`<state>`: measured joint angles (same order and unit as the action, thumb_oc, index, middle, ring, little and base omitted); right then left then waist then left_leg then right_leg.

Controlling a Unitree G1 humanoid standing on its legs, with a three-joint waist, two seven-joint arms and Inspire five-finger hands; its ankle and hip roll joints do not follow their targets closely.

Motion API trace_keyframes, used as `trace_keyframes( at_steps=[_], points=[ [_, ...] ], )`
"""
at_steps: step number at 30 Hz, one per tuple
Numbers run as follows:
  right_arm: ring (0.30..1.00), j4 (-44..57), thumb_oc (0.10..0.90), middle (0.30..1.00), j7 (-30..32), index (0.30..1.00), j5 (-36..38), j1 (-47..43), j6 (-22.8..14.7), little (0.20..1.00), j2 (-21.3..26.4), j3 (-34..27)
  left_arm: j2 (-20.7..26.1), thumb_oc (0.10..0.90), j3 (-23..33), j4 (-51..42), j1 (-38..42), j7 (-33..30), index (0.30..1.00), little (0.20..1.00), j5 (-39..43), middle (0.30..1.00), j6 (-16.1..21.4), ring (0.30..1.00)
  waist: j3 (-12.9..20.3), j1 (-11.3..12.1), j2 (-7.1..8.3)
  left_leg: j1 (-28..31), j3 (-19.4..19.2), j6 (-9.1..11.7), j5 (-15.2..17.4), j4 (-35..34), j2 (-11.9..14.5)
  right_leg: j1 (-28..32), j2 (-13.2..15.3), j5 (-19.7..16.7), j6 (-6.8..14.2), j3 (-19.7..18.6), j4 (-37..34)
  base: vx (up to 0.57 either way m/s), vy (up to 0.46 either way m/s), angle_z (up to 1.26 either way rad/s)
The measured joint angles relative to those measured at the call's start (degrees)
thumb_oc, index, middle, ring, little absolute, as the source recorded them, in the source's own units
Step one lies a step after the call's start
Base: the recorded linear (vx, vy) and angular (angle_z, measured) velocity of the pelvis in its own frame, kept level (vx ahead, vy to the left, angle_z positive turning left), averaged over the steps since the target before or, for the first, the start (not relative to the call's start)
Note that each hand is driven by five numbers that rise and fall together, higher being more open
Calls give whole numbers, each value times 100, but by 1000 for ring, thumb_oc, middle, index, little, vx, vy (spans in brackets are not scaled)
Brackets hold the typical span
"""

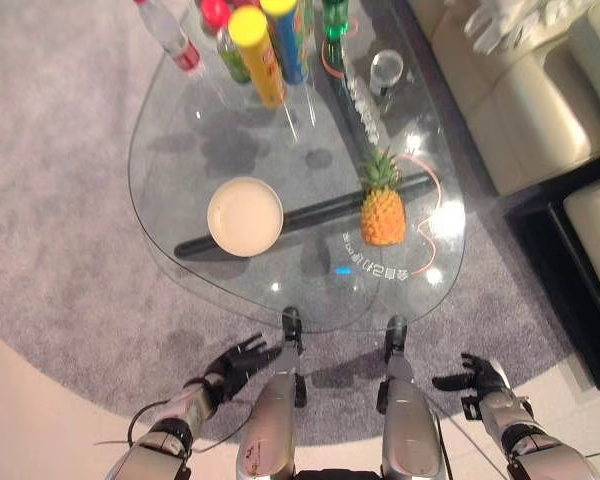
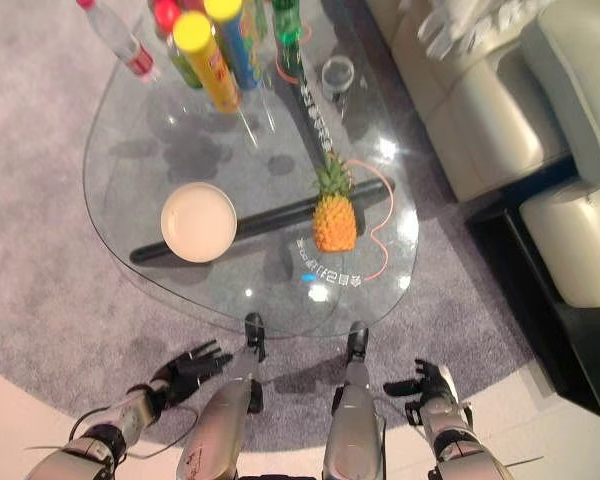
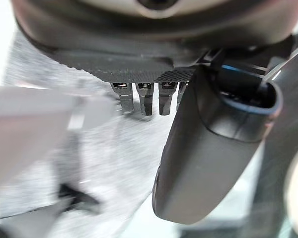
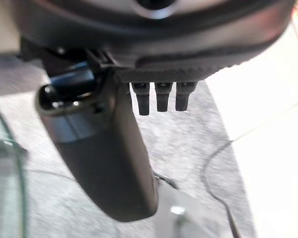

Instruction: Pick up the fruit to the plate

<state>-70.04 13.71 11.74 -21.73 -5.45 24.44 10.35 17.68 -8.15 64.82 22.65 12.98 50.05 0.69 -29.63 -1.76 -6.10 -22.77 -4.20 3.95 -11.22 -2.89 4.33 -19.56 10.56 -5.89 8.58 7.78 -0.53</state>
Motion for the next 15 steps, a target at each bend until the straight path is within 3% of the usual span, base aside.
trace_keyframes(
  at_steps=[4,11,15],
  points=[
    [900,246,800,900,369,900,175,-171,-297,900,0,0,106,800,19,-188,52,-425,900,900,284,900,377,900,0,-15,0,-405,7,-4,3,190,-16,-579,56,217,1,-36,558,-68,-7,1],
    [900,410,800,900,630,900,244,-483,-399,900,1,2,123,800,18,-255,218,-1270,900,900,356,900,932,900,-42,5,113,-1263,66,-29,85,844,-131,-1859,255,878,-60,-201,2196,-38,-7,11],
    [900,410,800,900,676,900,244,-530,-503,900,-11,4,124,800,28,-294,226,-1611,900,900,352,900,1098,900,-64,7,151,-1622,179,22,201,1267,-108,-2288,266,1128,-179,-214,2790,-10,-18,8]
  ],
)
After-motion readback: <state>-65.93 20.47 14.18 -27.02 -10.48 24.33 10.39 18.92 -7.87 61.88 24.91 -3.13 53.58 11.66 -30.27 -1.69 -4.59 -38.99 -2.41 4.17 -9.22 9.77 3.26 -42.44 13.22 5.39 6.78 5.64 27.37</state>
